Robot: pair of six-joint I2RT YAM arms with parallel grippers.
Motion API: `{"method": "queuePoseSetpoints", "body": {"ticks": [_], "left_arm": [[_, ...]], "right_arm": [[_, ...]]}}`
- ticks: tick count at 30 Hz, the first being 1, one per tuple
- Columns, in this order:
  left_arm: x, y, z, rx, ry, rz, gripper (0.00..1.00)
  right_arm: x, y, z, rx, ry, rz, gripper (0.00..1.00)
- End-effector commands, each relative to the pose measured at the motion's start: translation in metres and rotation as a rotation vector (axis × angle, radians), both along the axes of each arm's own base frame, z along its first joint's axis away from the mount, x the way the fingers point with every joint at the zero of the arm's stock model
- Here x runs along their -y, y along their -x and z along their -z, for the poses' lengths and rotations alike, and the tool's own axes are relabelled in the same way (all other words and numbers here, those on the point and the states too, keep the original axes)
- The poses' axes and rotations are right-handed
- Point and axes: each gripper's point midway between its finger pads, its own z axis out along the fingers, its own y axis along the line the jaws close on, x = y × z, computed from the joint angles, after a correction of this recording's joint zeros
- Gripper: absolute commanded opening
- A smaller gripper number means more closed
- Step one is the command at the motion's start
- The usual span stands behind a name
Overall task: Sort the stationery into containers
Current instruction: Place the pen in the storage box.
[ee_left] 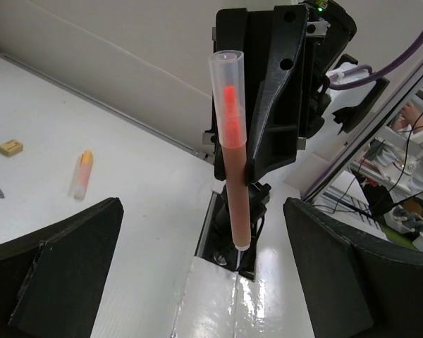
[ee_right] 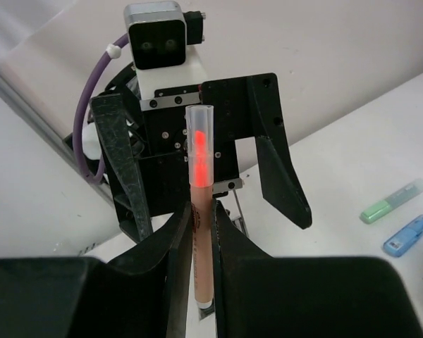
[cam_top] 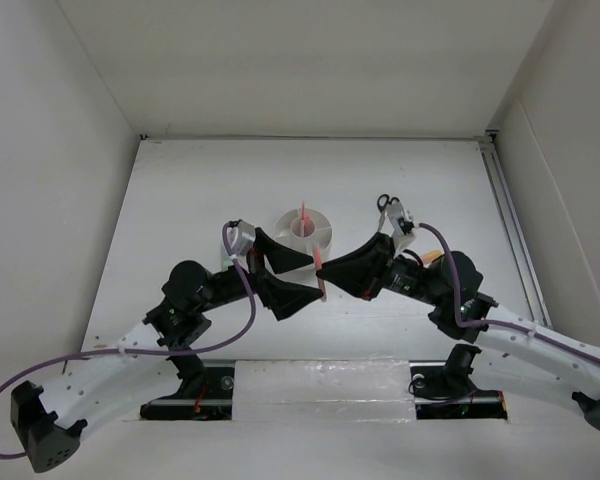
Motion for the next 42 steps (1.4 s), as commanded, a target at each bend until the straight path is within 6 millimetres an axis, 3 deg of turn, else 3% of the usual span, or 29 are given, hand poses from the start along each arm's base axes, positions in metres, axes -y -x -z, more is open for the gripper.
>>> {"method": "queuePoseSetpoints", "body": {"ticks": [1,5,12,26,29,32,33,37,40,42], "left_arm": [[-0.005,0.001,-0.016,0.066,0.059,-0.015,0.95],[-0.012,-0.009,-0.019,0.050,0.074,-0.091,0.95],[-0.025,-0.004,-0.037,0.082,0.131,-0.124,0.96],[-0.019,-0.008,-0.045,0.091,0.138,-0.115,0.98],[-0.019,-0.008,-0.045,0.091,0.138,-0.115,0.94],[-0.017,-0.008,-0.045,0.093,0.136,-0.106,0.84],[-0.016,-0.006,-0.044,0.096,0.133,-0.094,0.70],[-0.014,-0.003,-0.041,0.096,0.121,-0.071,0.36],[-0.014,-0.001,-0.045,0.104,0.127,-0.062,0.21],[-0.012,-0.003,-0.043,0.099,0.120,-0.062,0.06]], "right_arm": [[0.003,0.013,-0.031,0.082,-0.106,-0.041,0.00],[0.000,0.018,-0.027,0.102,-0.090,-0.065,0.00],[-0.002,0.016,-0.018,0.104,-0.062,-0.059,0.00],[-0.018,0.049,-0.014,0.189,-0.029,-0.194,0.00],[-0.019,0.051,-0.015,0.194,-0.029,-0.195,0.00],[-0.019,0.051,-0.015,0.194,-0.029,-0.195,0.00],[-0.019,0.051,-0.015,0.194,-0.029,-0.195,0.00],[-0.019,0.047,-0.015,0.188,-0.032,-0.176,0.00],[-0.019,0.045,-0.016,0.184,-0.034,-0.163,0.00],[-0.019,0.043,-0.016,0.181,-0.035,-0.153,0.00]]}}
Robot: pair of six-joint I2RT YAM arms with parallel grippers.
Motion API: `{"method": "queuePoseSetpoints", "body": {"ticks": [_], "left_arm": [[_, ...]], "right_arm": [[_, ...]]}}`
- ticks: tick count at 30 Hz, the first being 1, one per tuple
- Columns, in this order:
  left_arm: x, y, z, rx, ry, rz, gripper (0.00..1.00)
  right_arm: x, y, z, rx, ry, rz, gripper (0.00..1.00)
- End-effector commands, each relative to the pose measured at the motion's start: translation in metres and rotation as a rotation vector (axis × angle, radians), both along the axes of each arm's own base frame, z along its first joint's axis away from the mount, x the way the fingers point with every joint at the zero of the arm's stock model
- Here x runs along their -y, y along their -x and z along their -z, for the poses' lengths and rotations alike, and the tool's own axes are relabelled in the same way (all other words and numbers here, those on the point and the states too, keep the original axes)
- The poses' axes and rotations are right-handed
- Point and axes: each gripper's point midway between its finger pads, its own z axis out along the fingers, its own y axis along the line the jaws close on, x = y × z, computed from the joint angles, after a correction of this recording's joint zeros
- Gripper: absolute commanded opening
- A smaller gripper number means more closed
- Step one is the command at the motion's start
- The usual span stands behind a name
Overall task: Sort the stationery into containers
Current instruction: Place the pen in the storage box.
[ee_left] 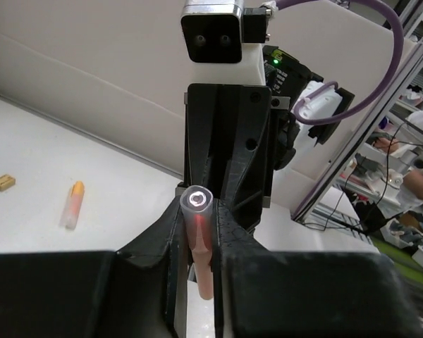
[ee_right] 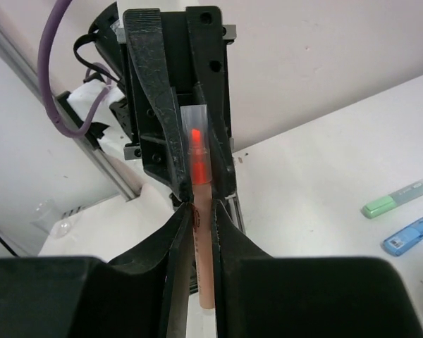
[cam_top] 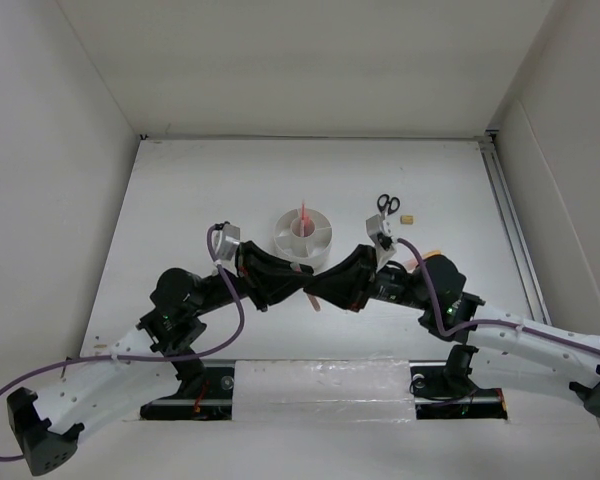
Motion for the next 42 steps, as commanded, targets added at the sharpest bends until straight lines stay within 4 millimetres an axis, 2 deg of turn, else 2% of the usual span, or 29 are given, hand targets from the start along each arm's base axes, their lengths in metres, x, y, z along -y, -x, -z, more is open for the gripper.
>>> {"method": "queuePoseSetpoints", "body": {"ticks": [1,2,4,5,8,10,12,13,15,16,18,21,22,23,24,25,26,28,29,30,32,33,35,36,39,42], "left_arm": [[-0.003,-0.008,-0.018,0.051,0.038,-0.049,0.00],[-0.005,-0.010,-0.024,0.053,0.049,-0.063,0.00],[-0.004,-0.016,-0.022,0.042,0.047,-0.083,0.00],[-0.005,-0.018,-0.023,0.038,0.050,-0.095,0.00],[-0.003,-0.020,-0.021,0.022,0.047,-0.100,0.00],[-0.004,-0.021,-0.025,0.025,0.056,-0.109,0.00],[-0.006,-0.026,-0.024,0.011,0.054,-0.136,0.00],[-0.006,-0.026,-0.026,0.010,0.053,-0.136,0.00],[-0.007,-0.030,-0.026,0.004,0.058,-0.156,0.00],[-0.008,-0.034,-0.024,-0.009,0.053,-0.177,0.00],[-0.010,-0.038,-0.027,-0.018,0.058,-0.206,0.00],[-0.017,-0.056,-0.023,-0.063,0.053,-0.306,0.00],[-0.019,-0.063,-0.023,-0.068,0.043,-0.341,0.00],[-0.023,-0.076,-0.013,-0.106,0.022,-0.411,0.00],[-0.025,-0.082,-0.017,-0.100,0.026,-0.448,0.00],[-0.027,-0.089,-0.011,-0.100,0.005,-0.485,0.00],[-0.027,-0.098,-0.008,-0.107,-0.009,-0.524,0.00],[-0.034,-0.116,-0.002,-0.123,-0.018,-0.624,0.00],[-0.033,-0.125,0.005,-0.119,-0.043,-0.659,0.00],[-0.037,-0.134,0.002,-0.116,-0.036,-0.709,0.00],[-0.036,-0.145,0.003,-0.103,-0.047,-0.758,0.00],[-0.036,-0.158,0.013,-0.095,-0.080,-0.803,0.00],[-0.035,-0.171,0.011,-0.090,-0.084,-0.838,0.00],[-0.036,-0.184,0.024,-0.094,-0.120,-0.873,0.00],[-0.035,-0.202,0.027,-0.077,-0.141,-0.941,0.00],[-0.028,-0.210,0.023,-0.057,-0.146,-0.946,0.00]], "right_arm": [[0.005,0.019,-0.036,0.071,-0.104,-0.064,0.00],[0.005,0.019,-0.036,0.071,-0.104,-0.064,0.00],[0.005,0.016,-0.036,0.076,-0.105,-0.049,0.01],[0.003,0.015,-0.033,0.072,-0.097,-0.049,0.08],[0.004,0.013,-0.036,0.073,-0.107,-0.039,0.15],[0.004,0.013,-0.036,0.073,-0.107,-0.039,0.42],[0.003,0.013,-0.031,0.069,-0.099,-0.039,0.61],[0.003,0.012,-0.032,0.066,-0.100,-0.031,0.67],[0.005,0.010,-0.030,0.062,-0.100,-0.020,0.83],[0.007,0.010,-0.030,0.057,-0.098,-0.010,1.00],[0.012,0.007,-0.029,0.056,-0.097,0.020,1.00],[0.021,-0.005,-0.021,0.027,-0.057,0.107,1.00],[0.030,-0.007,-0.024,0.026,-0.057,0.141,1.00],[0.036,-0.020,-0.009,-0.004,0.003,0.222,1.00],[0.043,-0.024,-0.010,-0.017,0.009,0.262,1.00],[0.055,-0.026,-0.014,-0.013,0.002,0.302,1.00],[0.062,-0.030,-0.003,-0.036,0.043,0.338,1.00],[0.077,-0.037,-0.004,-0.053,0.041,0.413,1.00],[0.086,-0.035,-0.006,-0.052,0.023,0.427,1.00],[0.091,-0.035,-0.003,-0.059,0.037,0.440,1.00],[0.101,-0.030,-0.009,-0.052,0.012,0.440,1.00],[0.103,-0.028,-0.006,-0.055,0.023,0.440,1.00],[0.107,-0.026,-0.005,-0.065,0.026,0.438,1.00],[0.109,-0.025,-0.007,-0.063,0.017,0.438,1.00],[0.114,-0.021,-0.008,-0.059,0.014,0.429,1.00],[0.116,-0.017,-0.006,-0.065,0.010,0.418,1.00]]}}
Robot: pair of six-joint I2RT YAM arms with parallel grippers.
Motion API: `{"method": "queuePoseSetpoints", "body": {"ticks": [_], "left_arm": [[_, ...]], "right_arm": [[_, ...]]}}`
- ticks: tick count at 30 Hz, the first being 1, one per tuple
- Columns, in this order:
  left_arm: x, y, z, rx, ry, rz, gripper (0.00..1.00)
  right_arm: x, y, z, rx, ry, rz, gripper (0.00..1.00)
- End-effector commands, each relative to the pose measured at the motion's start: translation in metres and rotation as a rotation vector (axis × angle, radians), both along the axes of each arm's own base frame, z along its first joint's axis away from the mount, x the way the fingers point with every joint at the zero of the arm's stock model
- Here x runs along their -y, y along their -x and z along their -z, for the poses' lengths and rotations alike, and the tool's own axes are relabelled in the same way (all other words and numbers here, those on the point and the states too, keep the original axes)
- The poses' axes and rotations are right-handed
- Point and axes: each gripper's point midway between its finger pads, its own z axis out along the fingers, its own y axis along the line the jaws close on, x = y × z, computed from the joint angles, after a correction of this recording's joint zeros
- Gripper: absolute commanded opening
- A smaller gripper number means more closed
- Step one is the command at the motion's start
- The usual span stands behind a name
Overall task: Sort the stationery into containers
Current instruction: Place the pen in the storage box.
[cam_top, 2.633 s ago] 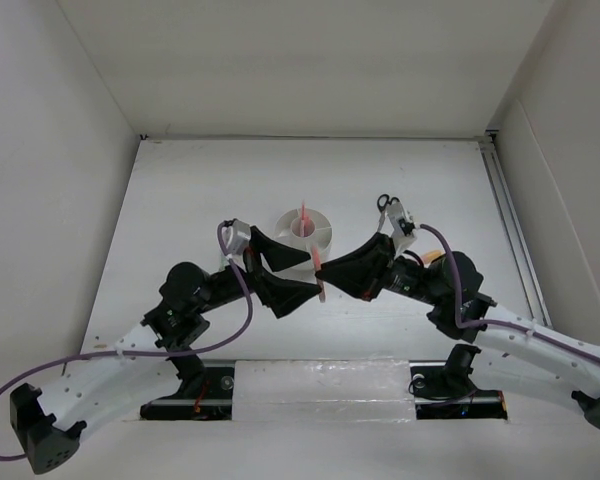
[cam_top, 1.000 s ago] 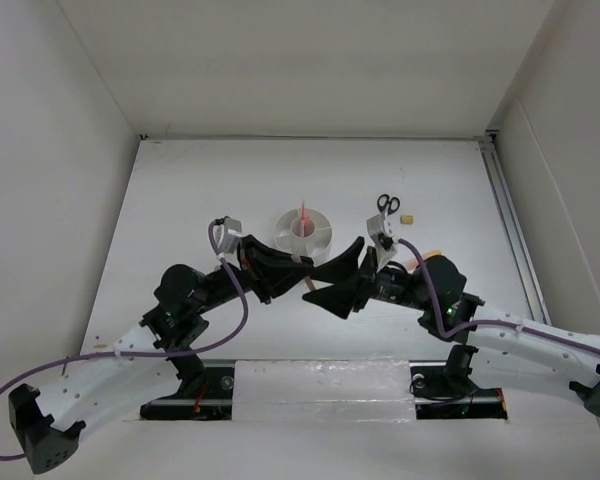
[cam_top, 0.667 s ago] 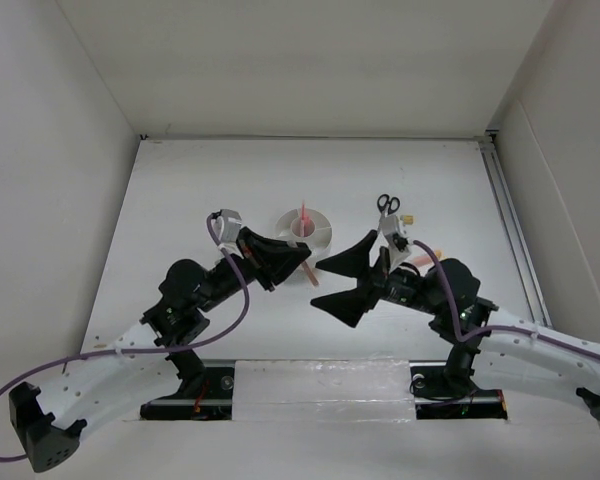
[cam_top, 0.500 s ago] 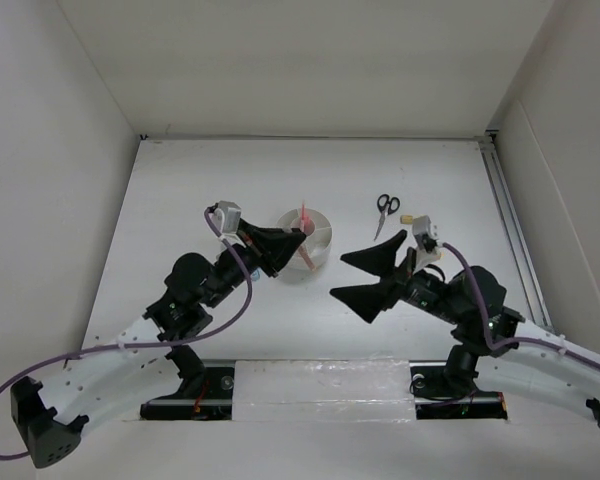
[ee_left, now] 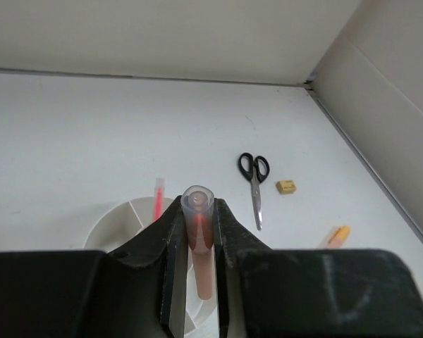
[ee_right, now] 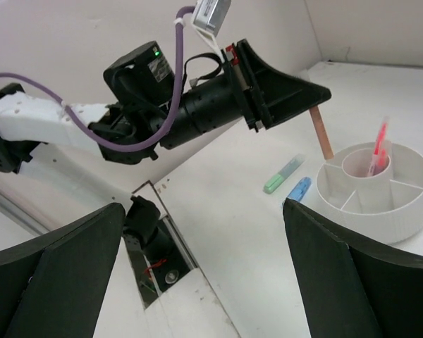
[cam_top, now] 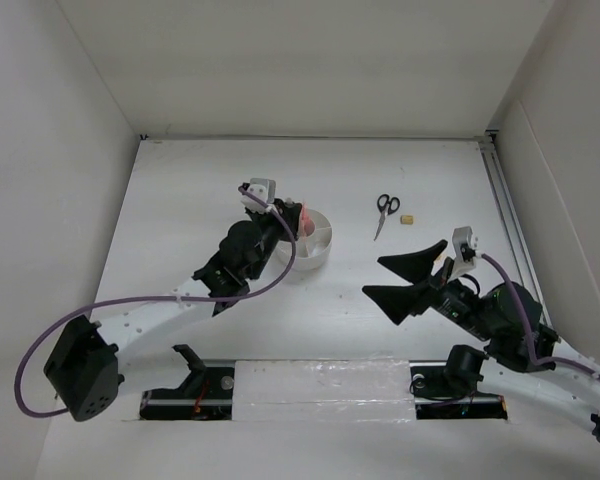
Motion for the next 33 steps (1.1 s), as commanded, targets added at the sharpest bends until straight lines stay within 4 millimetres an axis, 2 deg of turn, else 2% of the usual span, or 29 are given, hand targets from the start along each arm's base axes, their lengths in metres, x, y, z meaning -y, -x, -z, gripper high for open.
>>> {"method": "queuePoseSetpoints", "body": {"ticks": [1,3,9,12,13,14,17,19,22,24,33], "left_arm": [[0.000,-0.016,-0.048,0.126,0.058,-0.058,0.00],[0.002,-0.024,-0.053,0.134,0.058,-0.082,0.00],[0.010,-0.040,-0.032,0.107,0.017,-0.118,0.00],[0.010,-0.049,-0.027,0.113,-0.009,-0.137,0.00],[0.010,-0.049,-0.033,0.120,-0.001,-0.138,0.00],[0.014,-0.051,-0.026,0.111,-0.012,-0.128,0.00],[0.016,-0.052,-0.025,0.104,-0.021,-0.128,0.00],[0.010,-0.055,-0.023,0.104,-0.020,-0.146,0.00],[0.012,-0.056,-0.010,0.084,-0.043,-0.145,0.00],[0.012,-0.057,-0.012,0.090,-0.036,-0.145,0.00],[0.012,-0.065,0.009,0.053,-0.064,-0.164,0.00]], "right_arm": [[0.003,0.002,0.005,-0.009,0.012,0.000,1.00],[0.004,0.005,0.003,-0.003,0.005,-0.009,1.00],[0.001,0.009,0.009,-0.006,0.025,-0.040,1.00],[0.001,0.009,0.009,-0.006,0.025,-0.040,1.00],[0.000,0.011,0.010,-0.004,0.026,-0.052,1.00],[0.000,0.011,0.010,-0.004,0.026,-0.052,1.00],[-0.003,0.012,0.012,-0.007,0.035,-0.061,1.00],[-0.003,0.012,0.012,-0.007,0.035,-0.061,1.00],[-0.001,0.013,0.010,-0.002,0.027,-0.061,1.00],[-0.002,0.014,0.010,-0.001,0.028,-0.070,1.00],[-0.003,0.013,0.012,-0.005,0.036,-0.070,1.00]]}}
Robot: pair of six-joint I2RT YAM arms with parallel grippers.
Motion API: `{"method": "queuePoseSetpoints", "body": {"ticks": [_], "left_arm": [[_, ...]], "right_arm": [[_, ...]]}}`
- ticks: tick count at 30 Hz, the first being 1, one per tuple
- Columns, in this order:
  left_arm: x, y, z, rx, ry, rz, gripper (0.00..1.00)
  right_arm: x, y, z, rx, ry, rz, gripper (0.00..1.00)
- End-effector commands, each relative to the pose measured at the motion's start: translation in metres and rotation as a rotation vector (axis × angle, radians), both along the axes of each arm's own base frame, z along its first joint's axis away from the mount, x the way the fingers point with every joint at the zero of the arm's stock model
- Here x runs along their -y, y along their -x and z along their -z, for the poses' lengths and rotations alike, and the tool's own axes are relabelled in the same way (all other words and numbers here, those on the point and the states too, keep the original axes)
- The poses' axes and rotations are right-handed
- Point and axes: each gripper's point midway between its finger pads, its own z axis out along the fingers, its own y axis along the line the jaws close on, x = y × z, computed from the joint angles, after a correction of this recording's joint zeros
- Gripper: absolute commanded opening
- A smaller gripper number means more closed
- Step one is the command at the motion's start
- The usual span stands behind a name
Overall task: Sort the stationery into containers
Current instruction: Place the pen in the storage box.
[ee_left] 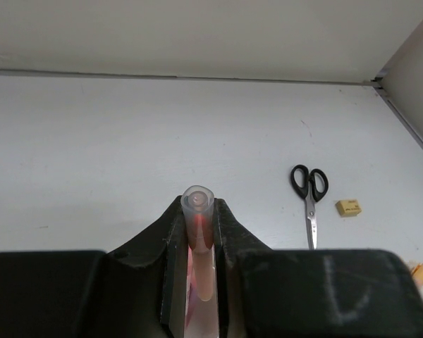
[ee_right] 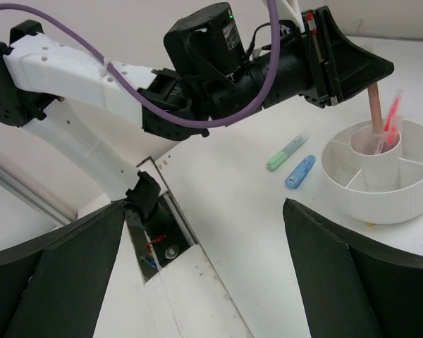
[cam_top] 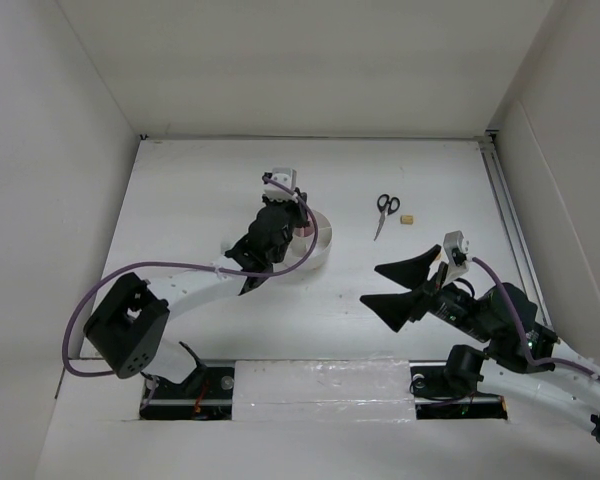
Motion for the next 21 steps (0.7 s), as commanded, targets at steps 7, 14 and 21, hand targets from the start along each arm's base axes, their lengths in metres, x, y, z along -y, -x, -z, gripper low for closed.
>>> {"method": "queuePoseSetpoints", "body": {"ticks": [7,14,21], "left_arm": [[0.000,-0.005,-0.012,0.031,0.053,-0.016,0.00],[-0.002,-0.004,0.002,0.007,0.040,-0.026,0.00],[-0.005,-0.001,0.017,-0.027,0.031,-0.027,0.00]], "right_arm": [[-0.001,0.005,-0.009,0.016,-0.026,-0.022,1.00],[-0.001,0.004,-0.009,0.024,-0.021,-0.020,1.00],[-0.001,0.004,-0.009,0.024,-0.021,-0.020,1.00]]}}
